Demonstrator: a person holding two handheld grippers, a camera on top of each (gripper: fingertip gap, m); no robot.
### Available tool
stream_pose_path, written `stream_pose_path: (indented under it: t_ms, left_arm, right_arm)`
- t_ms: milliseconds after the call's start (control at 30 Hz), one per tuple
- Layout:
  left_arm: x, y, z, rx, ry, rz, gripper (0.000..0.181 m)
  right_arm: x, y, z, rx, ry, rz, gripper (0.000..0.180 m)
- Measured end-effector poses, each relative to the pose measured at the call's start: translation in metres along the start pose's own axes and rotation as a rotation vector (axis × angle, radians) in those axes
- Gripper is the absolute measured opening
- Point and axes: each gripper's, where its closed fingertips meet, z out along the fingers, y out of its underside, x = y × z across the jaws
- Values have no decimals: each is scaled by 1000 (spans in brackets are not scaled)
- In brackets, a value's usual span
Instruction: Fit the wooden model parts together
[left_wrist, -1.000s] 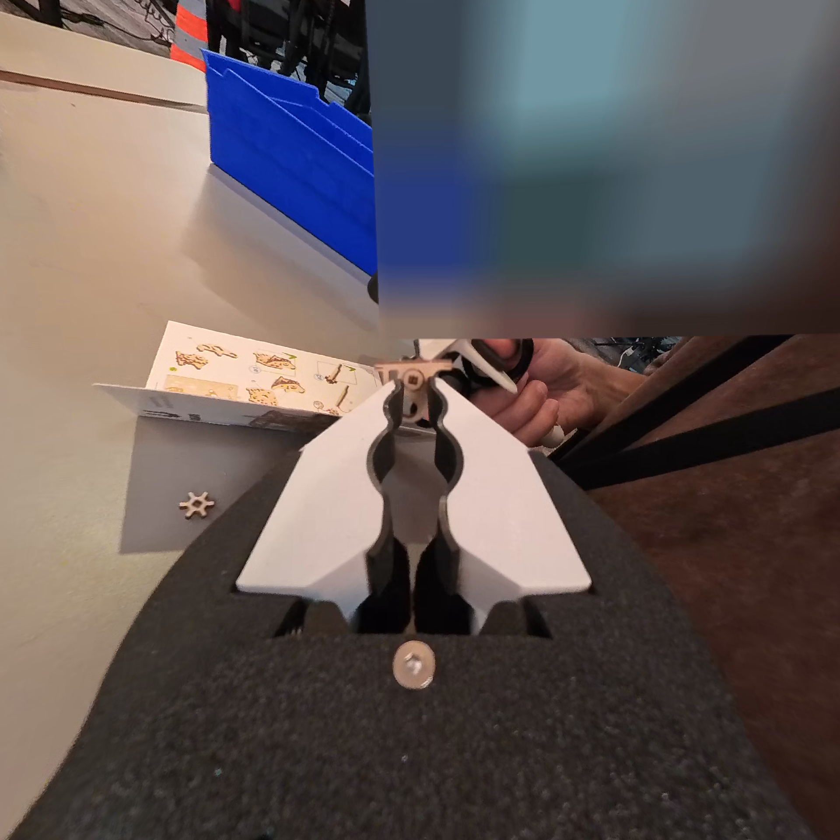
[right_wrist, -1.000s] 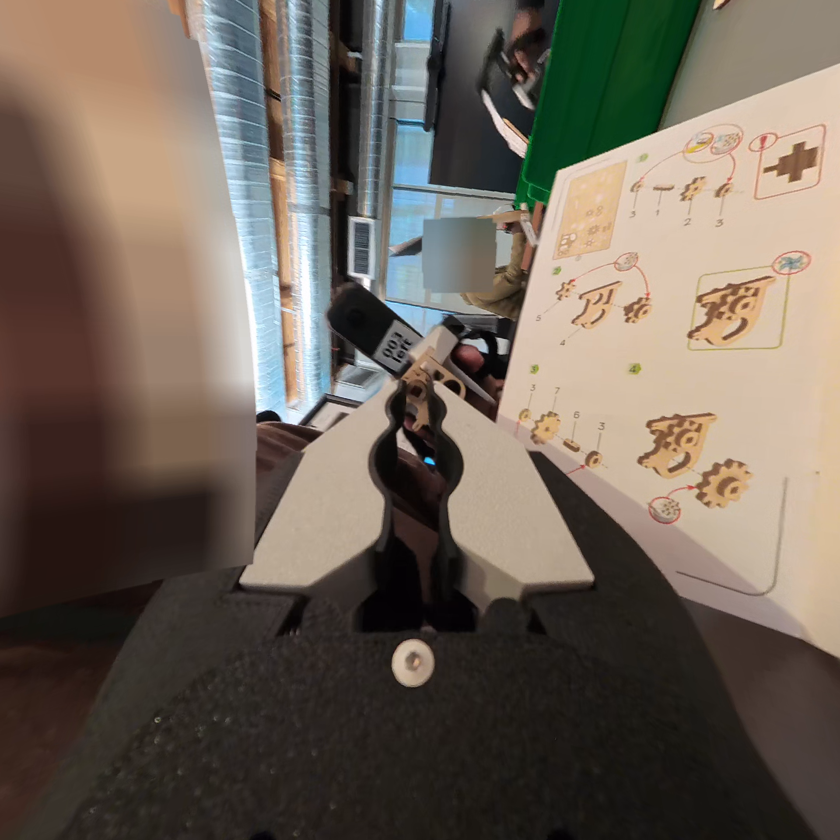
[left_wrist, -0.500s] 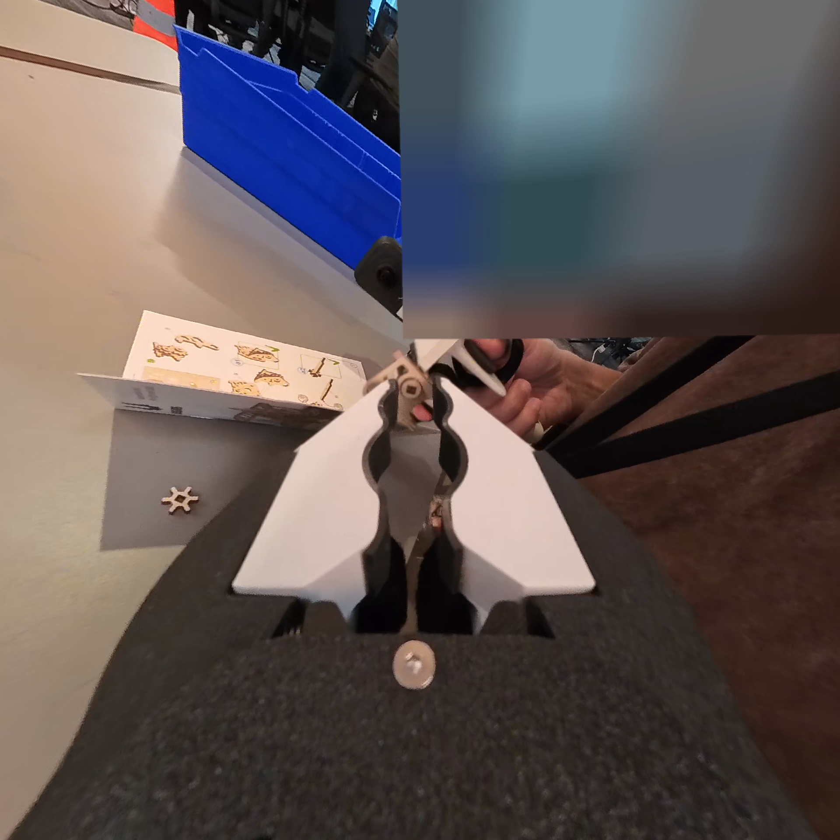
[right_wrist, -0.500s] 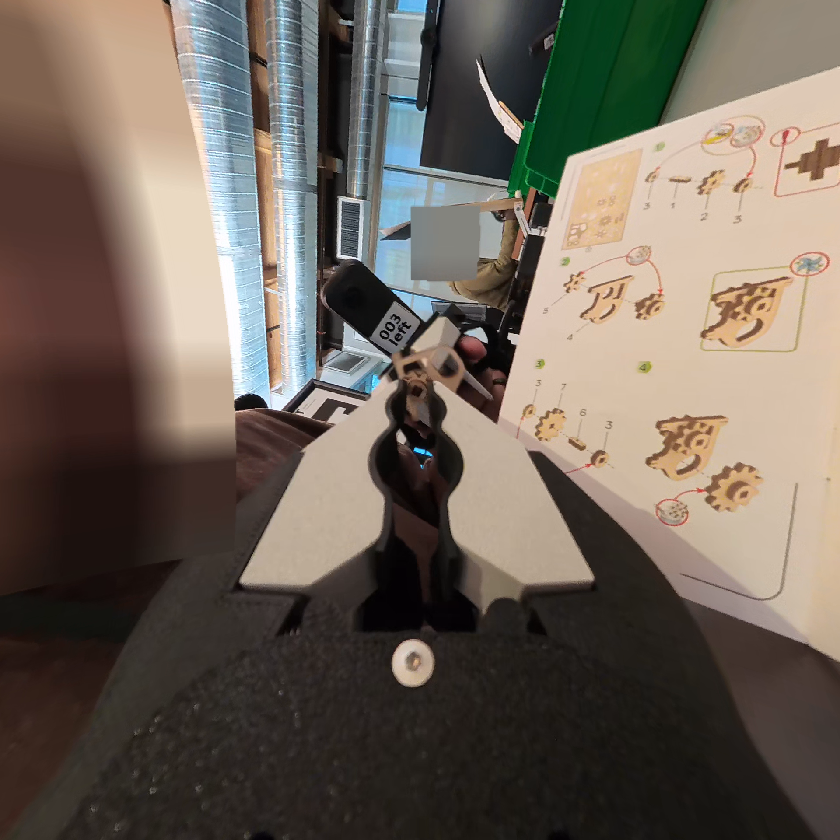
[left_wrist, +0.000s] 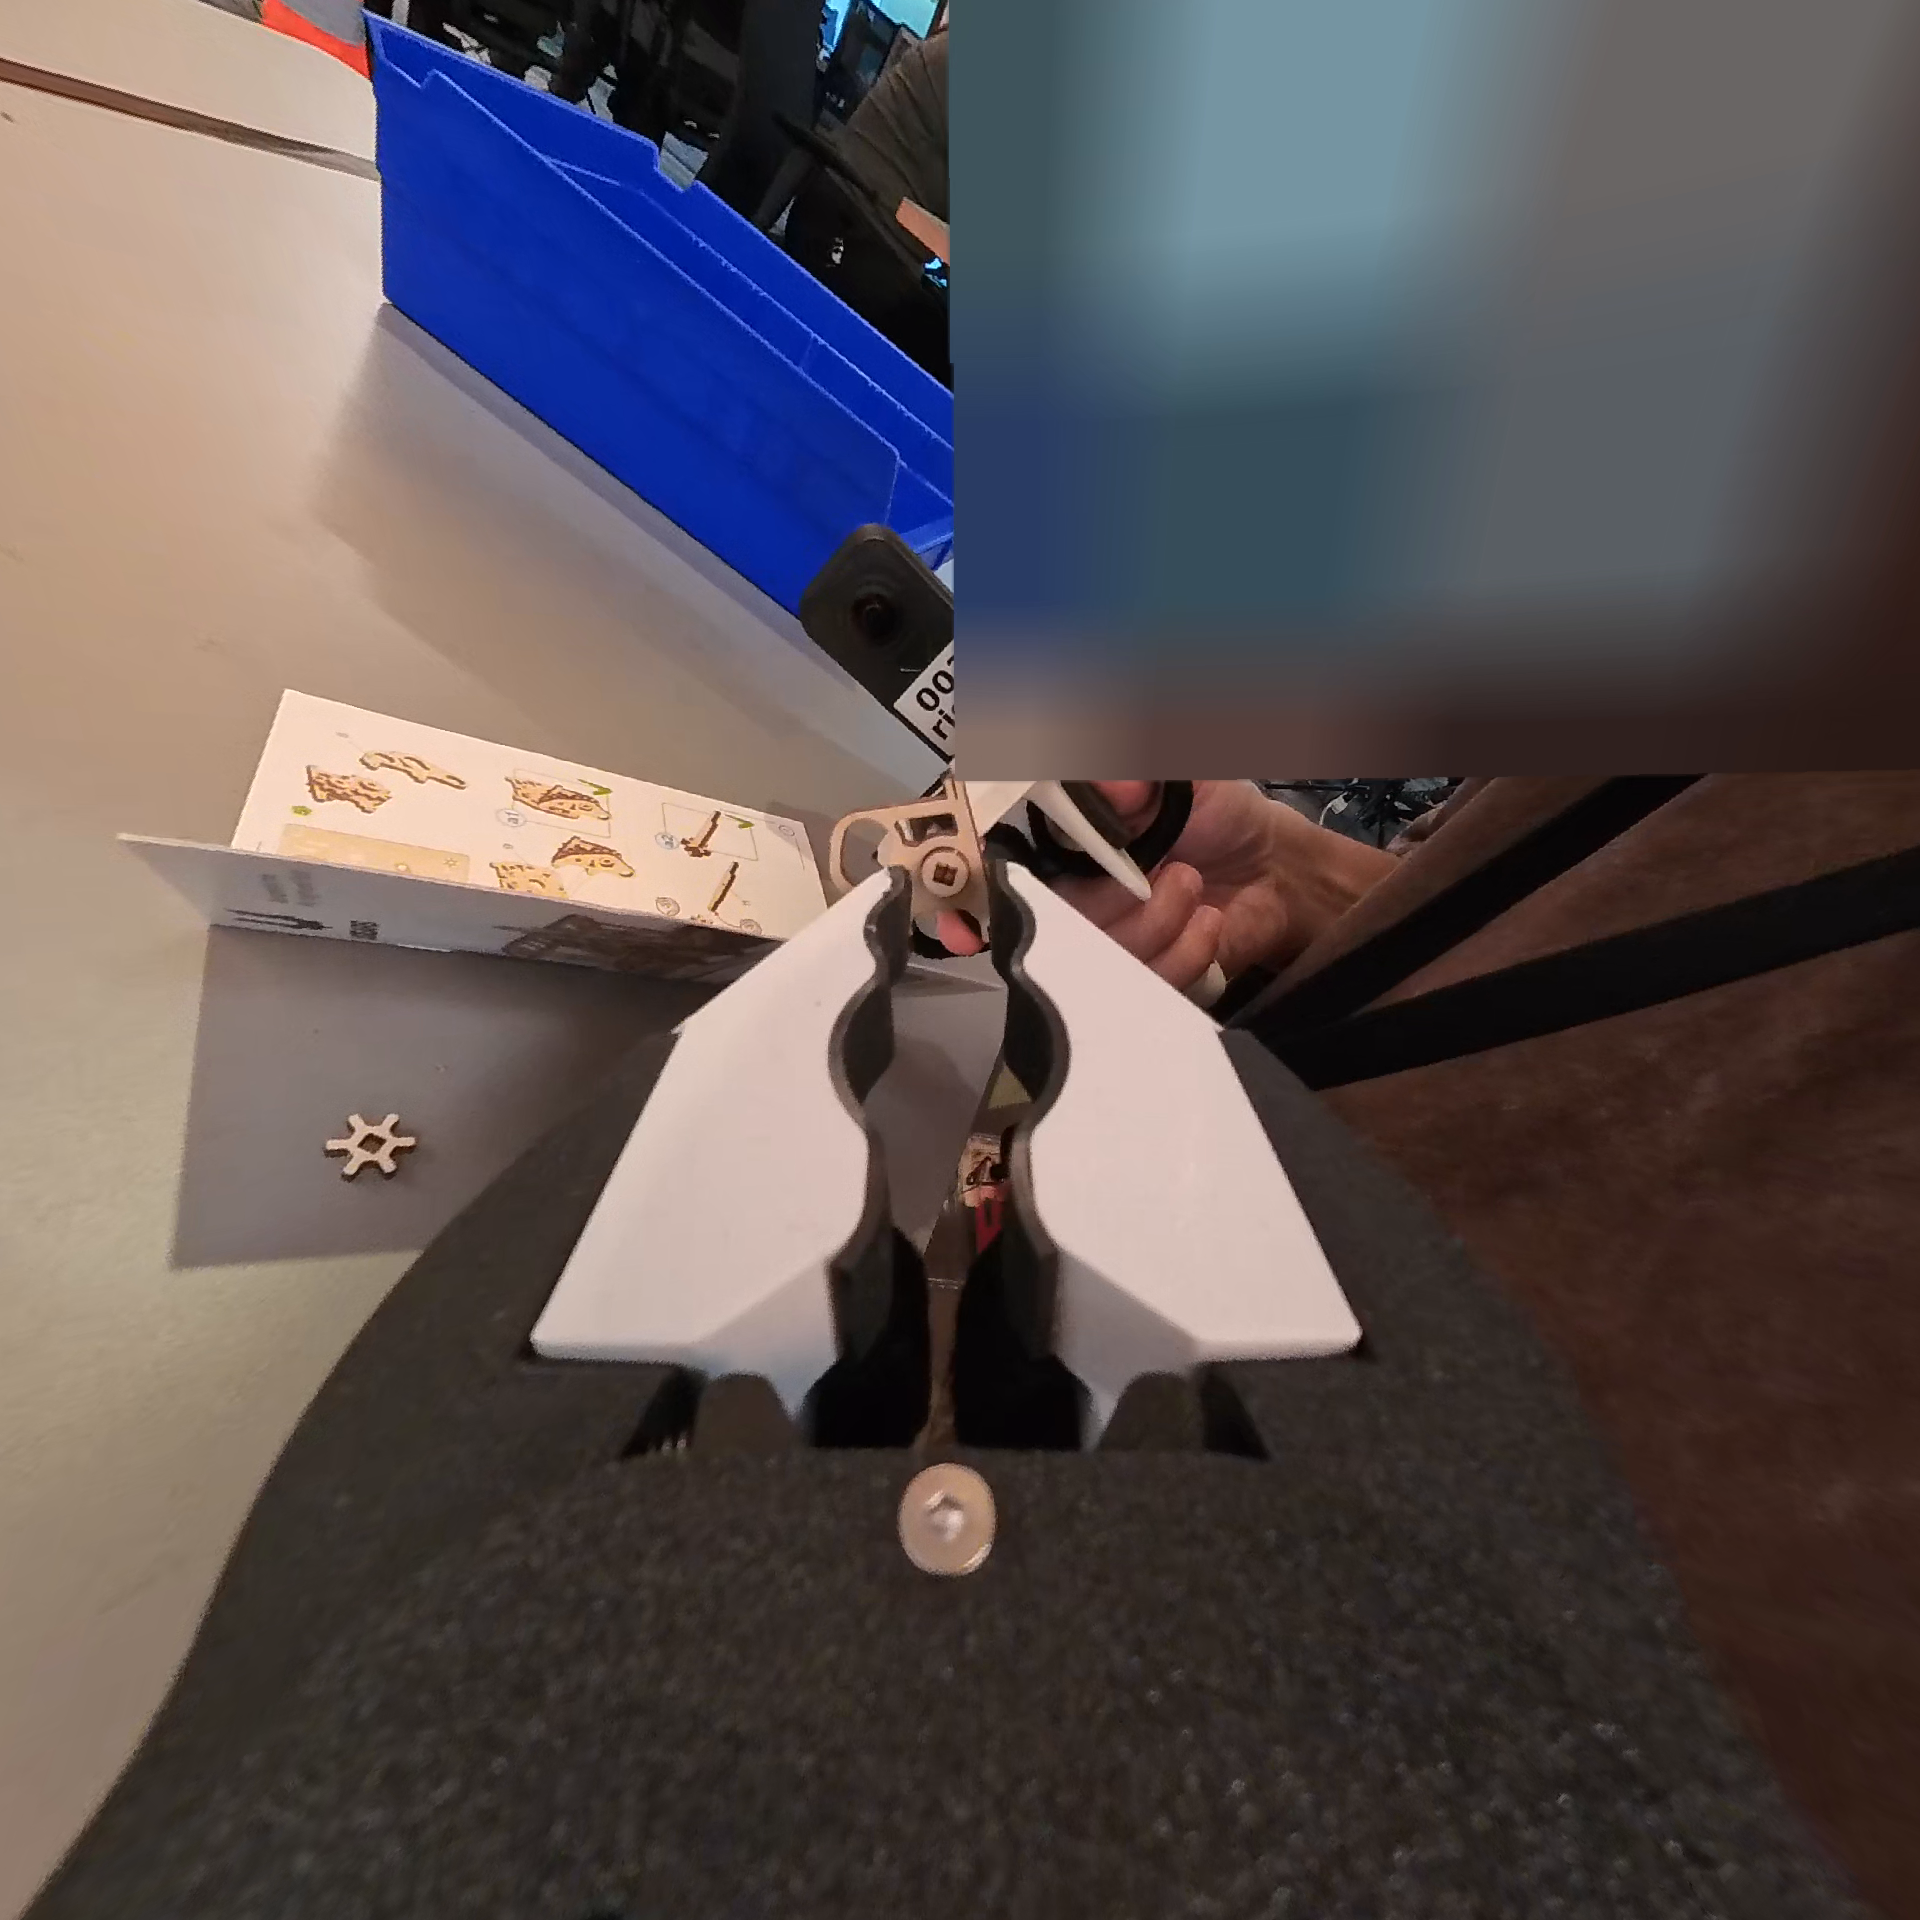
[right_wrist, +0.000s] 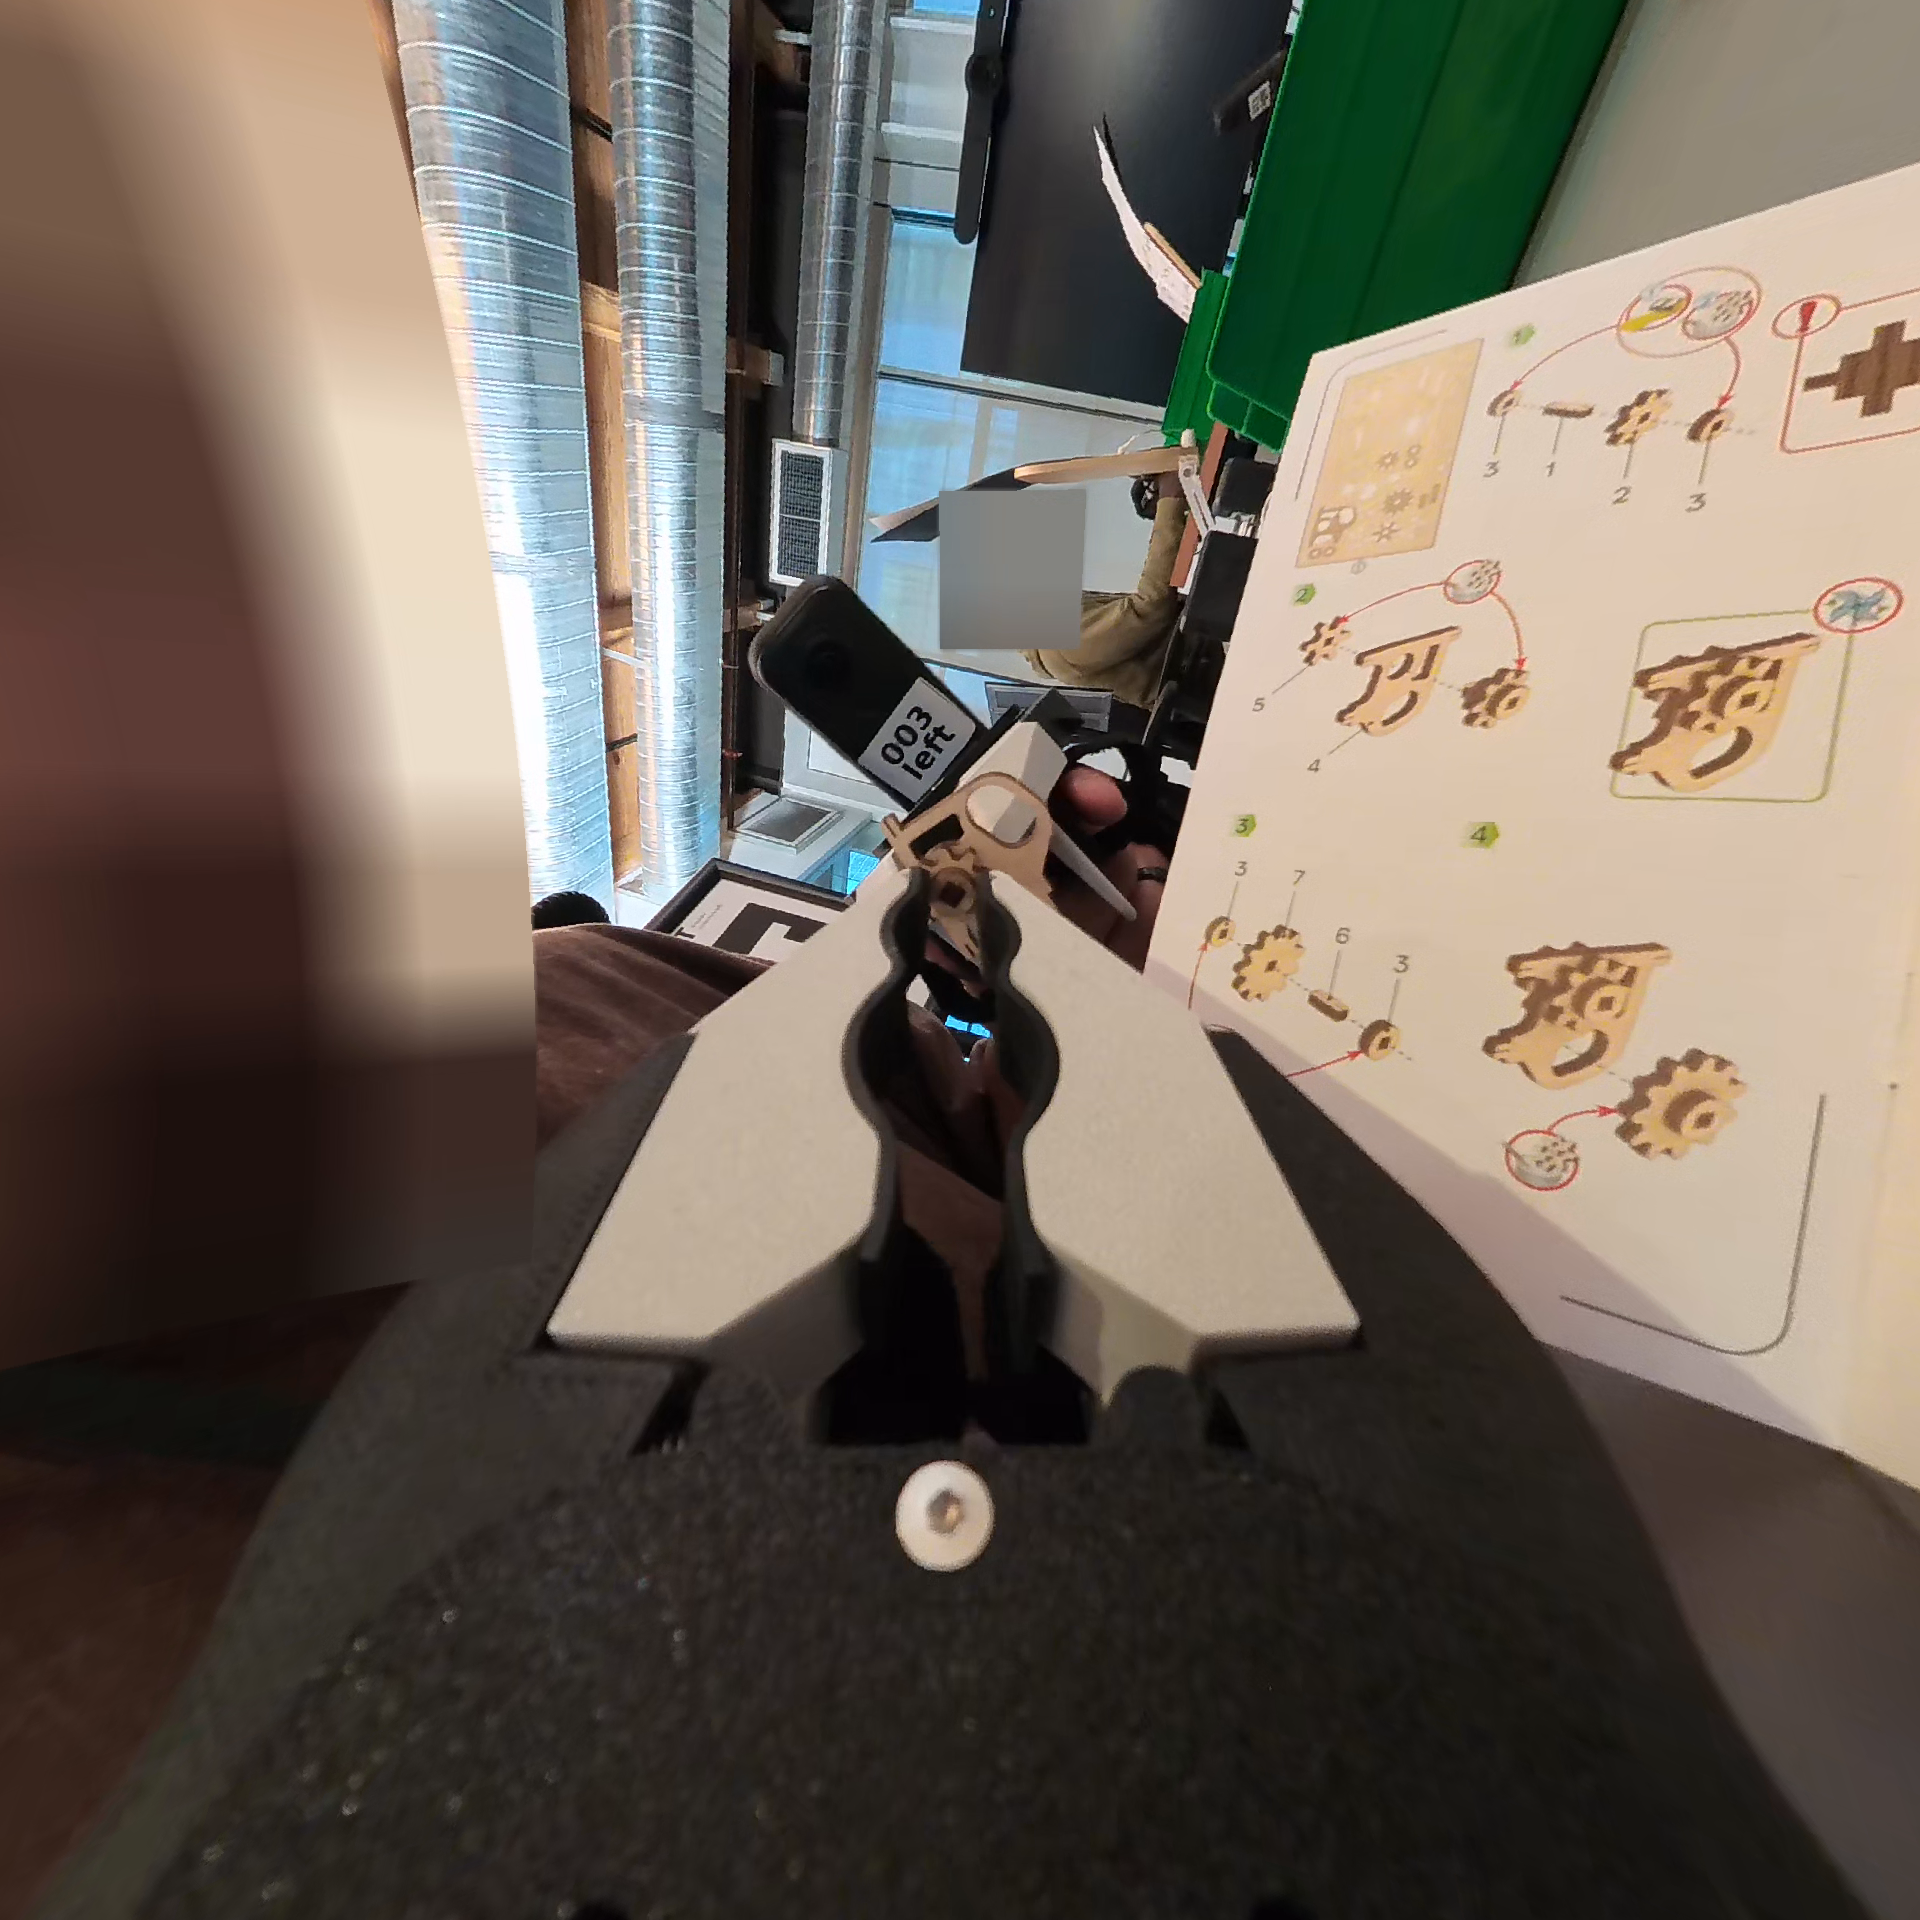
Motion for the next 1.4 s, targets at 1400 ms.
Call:
stream_pose_path:
  t_ms: [1400]
  left_arm:
    - [-3,4,2,-21,-5,-3,12]
  right_arm:
    - [6,1,-2,-58,175,-270,8]
